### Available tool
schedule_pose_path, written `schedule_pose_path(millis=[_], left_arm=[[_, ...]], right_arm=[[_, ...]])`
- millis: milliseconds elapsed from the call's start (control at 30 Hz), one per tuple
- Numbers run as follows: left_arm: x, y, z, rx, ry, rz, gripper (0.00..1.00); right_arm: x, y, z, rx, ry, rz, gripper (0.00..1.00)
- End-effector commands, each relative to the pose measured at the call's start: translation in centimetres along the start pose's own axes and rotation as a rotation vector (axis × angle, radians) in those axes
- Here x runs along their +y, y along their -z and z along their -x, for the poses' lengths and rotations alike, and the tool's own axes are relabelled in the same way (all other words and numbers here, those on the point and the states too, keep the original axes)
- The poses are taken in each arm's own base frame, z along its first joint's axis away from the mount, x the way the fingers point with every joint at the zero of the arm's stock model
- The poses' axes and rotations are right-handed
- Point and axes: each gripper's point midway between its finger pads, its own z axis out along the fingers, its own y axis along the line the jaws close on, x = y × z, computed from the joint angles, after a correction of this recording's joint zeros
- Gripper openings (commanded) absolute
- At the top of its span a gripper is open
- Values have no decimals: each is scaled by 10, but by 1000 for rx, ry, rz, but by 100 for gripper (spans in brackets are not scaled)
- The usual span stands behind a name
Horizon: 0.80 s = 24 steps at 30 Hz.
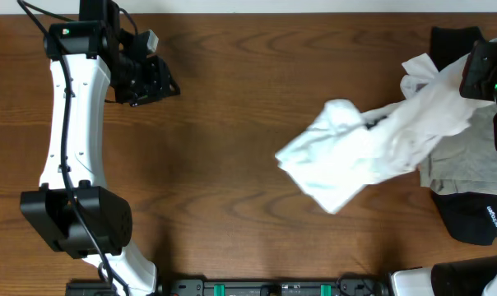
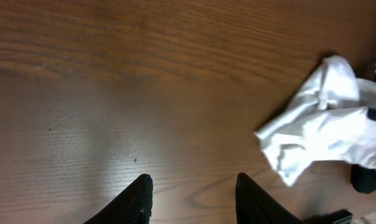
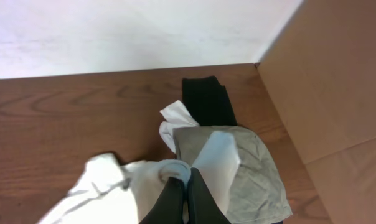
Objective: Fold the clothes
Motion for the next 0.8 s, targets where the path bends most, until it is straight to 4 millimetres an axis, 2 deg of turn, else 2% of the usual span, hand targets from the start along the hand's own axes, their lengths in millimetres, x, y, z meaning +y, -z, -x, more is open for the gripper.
schedule_pose_path(millis=[0,367,500,600,667,767], left_arm=[[1,4,0,-5,-13,11,44],[-19,-5,-5,15,-93,1,51],[-19,-5,-6,16,-93,0,51],[-19,-5,-6,16,-93,0,51],[-19,-5,-6,16,-93,0,52],[-20,-5,-6,16,-93,0,51]], right_arm=[[-5,0,2,-5,-26,-18,1],[0,0,1,-3,-25,7,1],[13,1,2,-3,-9,81,1],[32,3,6,-19,36,193,1],[55,9,12,-49,82,324,1],[94,30,30,-141,122,555,1]])
